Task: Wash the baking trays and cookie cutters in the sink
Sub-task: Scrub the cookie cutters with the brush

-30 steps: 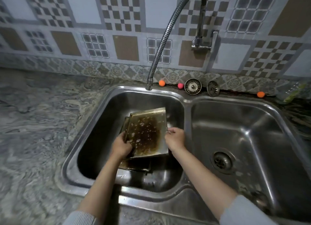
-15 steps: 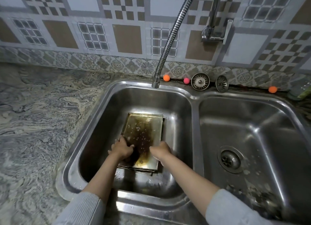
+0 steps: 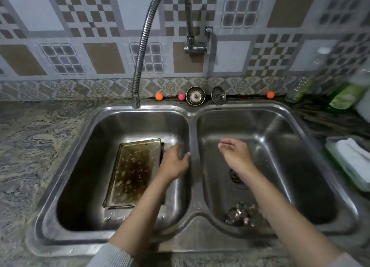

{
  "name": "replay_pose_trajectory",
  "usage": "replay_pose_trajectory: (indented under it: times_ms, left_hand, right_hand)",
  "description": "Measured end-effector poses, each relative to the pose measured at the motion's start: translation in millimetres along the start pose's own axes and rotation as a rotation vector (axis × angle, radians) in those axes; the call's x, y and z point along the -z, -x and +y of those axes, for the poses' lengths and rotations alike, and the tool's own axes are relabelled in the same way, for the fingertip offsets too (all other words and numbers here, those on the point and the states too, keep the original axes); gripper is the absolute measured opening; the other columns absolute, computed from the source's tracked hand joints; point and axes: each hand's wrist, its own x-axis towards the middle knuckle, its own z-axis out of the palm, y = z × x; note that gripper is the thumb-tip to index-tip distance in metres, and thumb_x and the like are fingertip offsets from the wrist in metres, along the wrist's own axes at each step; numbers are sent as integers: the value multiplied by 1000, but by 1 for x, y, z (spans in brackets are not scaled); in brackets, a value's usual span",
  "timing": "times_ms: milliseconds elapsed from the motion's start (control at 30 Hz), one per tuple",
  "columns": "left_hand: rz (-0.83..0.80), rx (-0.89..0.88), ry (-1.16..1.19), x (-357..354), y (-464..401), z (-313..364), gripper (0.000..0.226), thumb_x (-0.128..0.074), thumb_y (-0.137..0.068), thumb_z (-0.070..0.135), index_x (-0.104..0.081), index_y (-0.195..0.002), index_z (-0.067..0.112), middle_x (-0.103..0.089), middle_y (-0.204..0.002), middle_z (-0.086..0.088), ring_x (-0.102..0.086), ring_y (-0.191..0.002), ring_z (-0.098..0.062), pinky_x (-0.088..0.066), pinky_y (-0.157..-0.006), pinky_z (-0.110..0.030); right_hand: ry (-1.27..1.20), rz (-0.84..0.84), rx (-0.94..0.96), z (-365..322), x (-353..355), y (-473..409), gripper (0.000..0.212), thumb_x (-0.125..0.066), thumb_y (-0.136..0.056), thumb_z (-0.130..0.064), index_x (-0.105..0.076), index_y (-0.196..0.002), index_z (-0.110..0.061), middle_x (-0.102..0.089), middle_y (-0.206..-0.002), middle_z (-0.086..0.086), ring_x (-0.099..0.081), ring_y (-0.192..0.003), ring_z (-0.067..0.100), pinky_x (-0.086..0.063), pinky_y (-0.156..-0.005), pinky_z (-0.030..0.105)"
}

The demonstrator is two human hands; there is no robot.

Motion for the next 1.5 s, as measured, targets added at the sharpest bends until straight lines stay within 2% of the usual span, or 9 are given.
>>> replay_pose_trajectory:
  times_ms: [167, 367, 533, 600, 800, 1100, 1333, 1433, 1500]
  left_hand:
    - [-228, -107, -92, -84, 10, 63, 43, -59, -92, 26, -54, -129, 5, -60, -128, -12, -56, -119, -26, -44, -98, -30]
    - [-730, 21, -566, -166, 17, 72, 52, -63, -87, 32, -51, -133, 10, -55, -133, -10, -54, -119, -26, -44, -99, -32]
    - [-846, 55, -757, -208, 21, 58, 47, -61, -87, 36, -59, -125, 8, -56, -134, -11, -55, -118, -28, -44, -94, -31]
    - [-842, 47, -770, -218, 23, 57, 48, -64, -85, 32, -58, -126, 6, -56, -133, -12, -55, -117, -28, -44, -88, -30]
    - [-688, 102, -814, -228, 24, 47, 69, -68, -84, 18, -33, -141, 4, -45, -142, -13, -47, -128, -28, -43, -101, -34]
    - [-553, 72, -682, -220, 22, 44, 42, -65, -86, 25, -54, -124, 12, -59, -128, -9, -56, -116, -26, -45, -92, -31]
    - [-429, 48, -483, -222, 22, 51, 22, -67, -85, 29, -71, -100, 14, -70, -97, -5, -65, -95, -20, -49, -82, -31]
    - [-288, -41, -391, -219, 21, 58, 22, -67, -86, 29, -74, -95, 10, -66, -76, -7, -63, -76, -19, -46, -68, -32]
    - [-199, -104, -249, -216, 23, 67, 21, -69, -86, 27, -75, -94, 8, -64, -67, -8, -55, -58, -6, -39, -56, -21]
  right_hand:
    - [138, 220, 58, 27, 92, -11, 22, -62, -87, -12, -66, -109, -7, -68, -95, 7, -66, -96, 22, -47, -81, 25]
    - [587, 566, 288, 54, 224, -13, 29, -57, -85, -16, -66, -109, -4, -65, -103, 19, -59, -99, 36, -47, -85, 38]
    - [886, 595, 133, 85, 299, -32, 39, -58, -85, -19, -61, -123, -13, -56, -122, 23, -48, -110, 43, -36, -96, 46]
    - [889, 559, 95, 92, 309, -35, 41, -59, -86, -18, -59, -127, -16, -54, -127, 23, -47, -114, 44, -39, -95, 47]
    - [813, 423, 52, 101, 316, -40, 37, -55, -92, -17, -58, -129, -18, -64, -116, 18, -58, -105, 40, -52, -80, 46]
    - [552, 387, 42, 99, 320, -51, 29, -59, -92, -23, -61, -118, -11, -61, -122, 16, -59, -106, 35, -52, -85, 42]
    - [454, 397, 44, 102, 318, -49, 26, -59, -91, -19, -62, -115, -10, -63, -120, 14, -59, -108, 32, -51, -87, 40]
    - [379, 407, 35, 103, 319, -50, 24, -60, -91, -14, -64, -113, -7, -63, -120, 15, -58, -113, 30, -50, -91, 39]
    - [334, 423, 33, 102, 319, -49, 22, -61, -90, -12, -65, -111, -5, -63, -119, 15, -58, -113, 29, -48, -91, 37]
